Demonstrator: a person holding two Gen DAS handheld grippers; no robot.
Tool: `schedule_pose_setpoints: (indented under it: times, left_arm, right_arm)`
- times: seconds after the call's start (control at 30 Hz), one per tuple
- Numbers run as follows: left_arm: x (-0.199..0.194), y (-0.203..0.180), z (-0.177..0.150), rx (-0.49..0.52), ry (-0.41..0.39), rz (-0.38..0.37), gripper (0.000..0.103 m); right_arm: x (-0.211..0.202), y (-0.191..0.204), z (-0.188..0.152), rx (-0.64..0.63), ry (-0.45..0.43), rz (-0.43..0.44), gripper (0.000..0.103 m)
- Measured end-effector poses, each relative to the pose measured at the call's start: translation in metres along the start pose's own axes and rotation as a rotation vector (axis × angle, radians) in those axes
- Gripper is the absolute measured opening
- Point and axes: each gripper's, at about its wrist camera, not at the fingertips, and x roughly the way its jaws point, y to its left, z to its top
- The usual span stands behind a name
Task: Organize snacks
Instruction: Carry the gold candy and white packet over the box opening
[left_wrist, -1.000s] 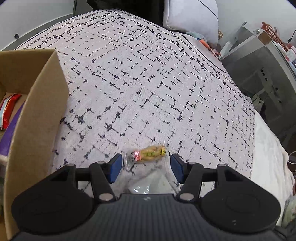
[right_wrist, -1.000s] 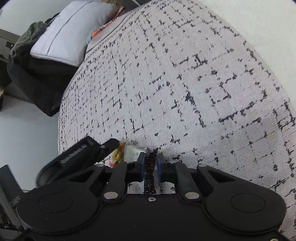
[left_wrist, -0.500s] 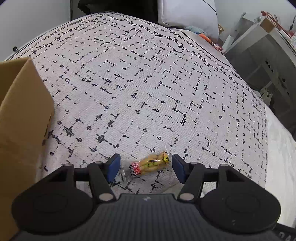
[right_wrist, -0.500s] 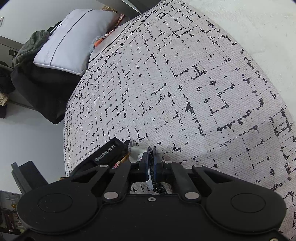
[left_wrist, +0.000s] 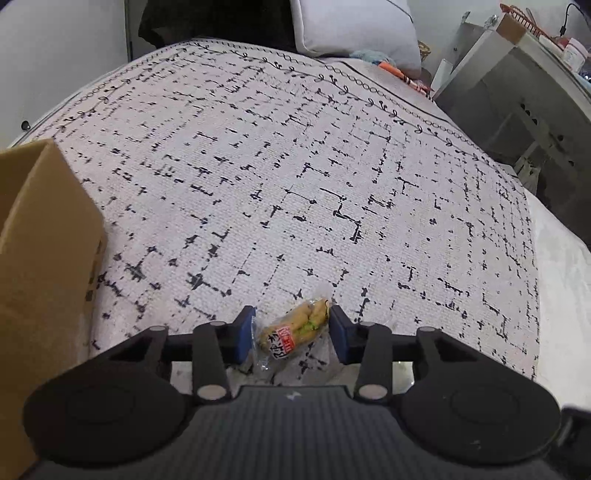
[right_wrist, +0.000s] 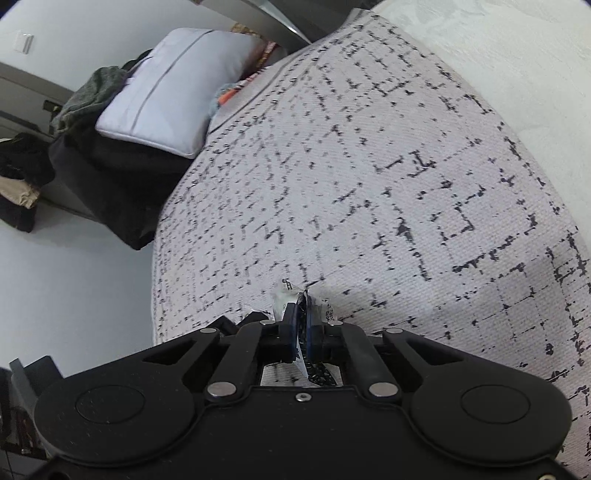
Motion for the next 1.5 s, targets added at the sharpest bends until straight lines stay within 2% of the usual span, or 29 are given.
schedule_pose_setpoints:
  times: [0.43, 0.67, 1.07, 1.5]
  left_arm:
    - [-0.064, 0.02, 0.004, -0.044, -0.072, -0.018, 0.041]
    - [-0.102, 0.033, 0.009, -0.063, -0.12, -0.015, 0.041]
    - [-0.15, 0.076, 0.012, -0.112, -0.175, 0.006, 0.041]
    - [-0.175, 0.137, 0.015, -0.173, -0.21, 0.045, 0.041]
  right_arm:
    - [-0.02, 0.034, -0.012, -0.097, 0.006, 0.161, 0.004]
    - [-0.029, 0.052, -0.024, -0.159, 0.017, 0.211, 0.004]
    - [-0.038, 0.095, -0.052, -0.278, 0.047, 0.337, 0.004]
    - [-0.025, 0.125, -0.083, -0.39, 0.081, 0.373, 0.004]
